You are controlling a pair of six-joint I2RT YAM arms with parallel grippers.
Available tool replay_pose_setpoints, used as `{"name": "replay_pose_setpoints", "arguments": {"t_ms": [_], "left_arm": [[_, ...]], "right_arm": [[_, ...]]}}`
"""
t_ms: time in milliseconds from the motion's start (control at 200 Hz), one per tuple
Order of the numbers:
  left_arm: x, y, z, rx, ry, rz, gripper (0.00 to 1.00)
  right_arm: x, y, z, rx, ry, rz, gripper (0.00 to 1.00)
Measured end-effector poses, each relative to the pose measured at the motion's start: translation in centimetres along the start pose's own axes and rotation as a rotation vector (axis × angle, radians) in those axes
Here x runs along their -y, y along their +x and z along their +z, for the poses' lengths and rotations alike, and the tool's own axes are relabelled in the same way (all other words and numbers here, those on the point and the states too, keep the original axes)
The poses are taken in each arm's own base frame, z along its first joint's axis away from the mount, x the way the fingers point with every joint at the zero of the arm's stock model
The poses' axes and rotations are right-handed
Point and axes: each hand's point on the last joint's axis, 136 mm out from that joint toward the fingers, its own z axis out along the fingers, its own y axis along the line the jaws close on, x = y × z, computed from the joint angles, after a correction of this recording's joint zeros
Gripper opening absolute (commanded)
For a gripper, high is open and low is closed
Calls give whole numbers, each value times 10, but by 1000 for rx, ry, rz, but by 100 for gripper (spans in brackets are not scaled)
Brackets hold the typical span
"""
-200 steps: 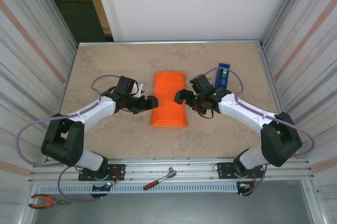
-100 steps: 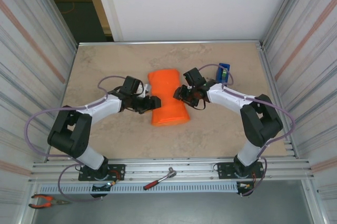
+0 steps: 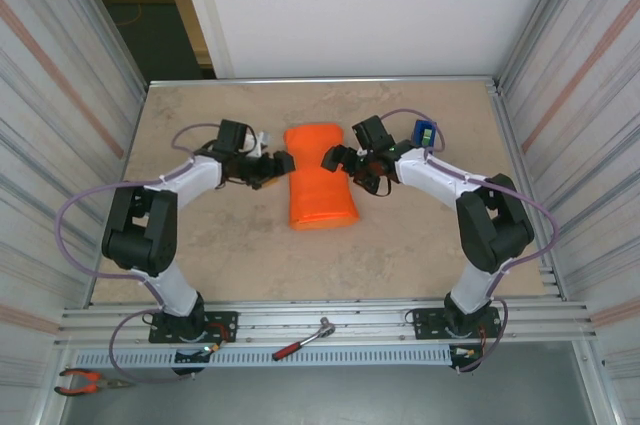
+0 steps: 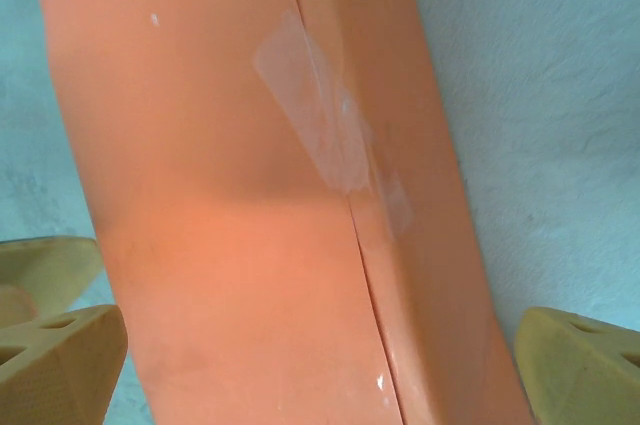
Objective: Wrap the gift box in paper
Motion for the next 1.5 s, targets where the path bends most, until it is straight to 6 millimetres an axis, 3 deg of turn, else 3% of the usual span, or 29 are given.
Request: {"name": "replay_pose_setpoints", "arguments": {"t_ms": [100, 205, 371, 436, 596, 671, 802, 857, 937, 1022, 1142, 1238, 1273, 1303, 1498], "left_arm": [[-2, -34, -4, 42, 24, -9, 80], [-3, -53, 6, 36, 36, -17, 80], [-13, -59, 30, -19, 36, -51, 81], [-16, -58, 38, -40, 30, -66, 81], [-15, -61, 55, -68, 28, -82, 73], [-8, -64, 64, -78, 39, -72, 65], [-2, -68, 76, -89, 35, -64, 64], [-2, -73, 77, -82, 37, -65, 65], [-1, -78, 79, -76, 37, -63, 67], [1, -82, 80, -71, 41, -59, 71], [2, -84, 78, -67, 46, -56, 78], [3, -86, 70, -51, 51, -49, 84], [2, -86, 63, -42, 52, -48, 87], [2, -85, 55, -32, 52, -47, 98], [20, -82, -6, 64, 72, 21, 99]], "right_arm": [[-10, -30, -12, 48, -21, -2, 98], [-24, -67, -16, 103, -54, -1, 98], [-15, -100, 10, 104, -44, 43, 98], [-6, -104, 26, 84, -31, 62, 100], [4, -96, 62, 18, -29, 104, 89], [0, -93, 72, -1, -47, 121, 75], [-4, -93, 79, -5, -62, 141, 59], [-2, -98, 80, 0, -68, 156, 61], [-3, -102, 82, 7, -77, 167, 74], [-7, -104, 81, 9, -91, 172, 100], [-9, -102, 78, 17, -87, 149, 98], [-7, -100, 64, 41, -59, 123, 98], [-6, -100, 56, 56, -51, 113, 98], [-7, -100, 46, 71, -46, 102, 98], [-6, -93, -7, 152, -33, 65, 98]]}}
